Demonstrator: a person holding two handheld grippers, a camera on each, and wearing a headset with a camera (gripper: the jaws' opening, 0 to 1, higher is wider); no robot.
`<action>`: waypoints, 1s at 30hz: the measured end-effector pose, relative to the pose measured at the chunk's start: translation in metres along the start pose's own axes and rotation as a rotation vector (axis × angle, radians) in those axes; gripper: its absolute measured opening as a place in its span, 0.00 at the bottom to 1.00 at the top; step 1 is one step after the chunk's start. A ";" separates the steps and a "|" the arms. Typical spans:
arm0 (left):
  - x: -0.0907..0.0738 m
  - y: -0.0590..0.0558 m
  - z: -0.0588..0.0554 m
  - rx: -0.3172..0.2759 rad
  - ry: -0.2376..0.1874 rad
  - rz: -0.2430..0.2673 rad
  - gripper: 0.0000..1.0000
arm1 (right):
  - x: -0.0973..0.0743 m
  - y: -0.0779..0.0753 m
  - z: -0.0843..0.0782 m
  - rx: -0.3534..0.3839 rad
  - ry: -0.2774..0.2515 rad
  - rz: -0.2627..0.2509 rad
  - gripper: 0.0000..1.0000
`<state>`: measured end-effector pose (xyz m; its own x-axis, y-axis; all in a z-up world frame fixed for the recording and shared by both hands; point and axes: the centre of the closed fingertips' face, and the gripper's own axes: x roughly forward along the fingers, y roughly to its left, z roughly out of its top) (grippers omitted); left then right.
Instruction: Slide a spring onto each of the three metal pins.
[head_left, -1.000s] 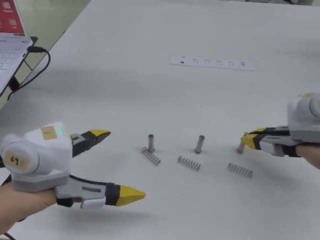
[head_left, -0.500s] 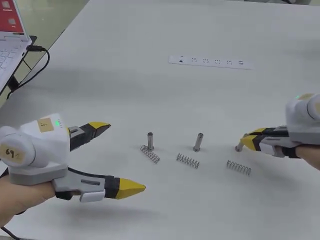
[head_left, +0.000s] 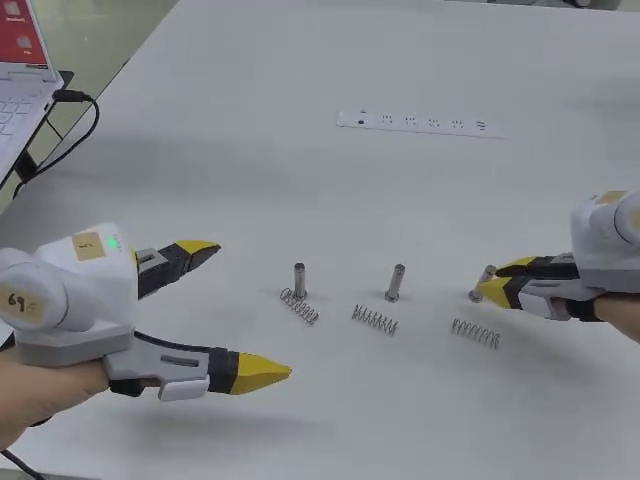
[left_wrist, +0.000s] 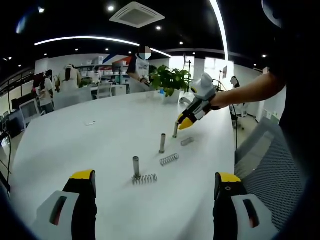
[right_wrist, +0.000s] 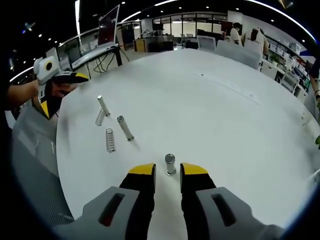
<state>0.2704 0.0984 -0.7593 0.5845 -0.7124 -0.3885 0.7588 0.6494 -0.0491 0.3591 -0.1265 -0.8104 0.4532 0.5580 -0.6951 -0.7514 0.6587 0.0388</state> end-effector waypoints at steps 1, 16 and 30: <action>0.000 0.000 0.000 0.000 -0.001 0.000 0.96 | -0.001 0.000 0.000 0.000 -0.002 0.000 0.19; 0.002 0.002 -0.001 -0.002 0.002 -0.007 0.96 | -0.014 0.006 -0.003 -0.065 -0.015 0.020 0.21; 0.001 0.001 -0.002 0.002 0.005 -0.008 0.96 | -0.015 0.021 -0.011 -0.145 0.038 0.053 0.20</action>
<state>0.2711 0.0992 -0.7613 0.5769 -0.7161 -0.3930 0.7641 0.6431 -0.0501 0.3312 -0.1270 -0.8073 0.3948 0.5684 -0.7218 -0.8361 0.5479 -0.0259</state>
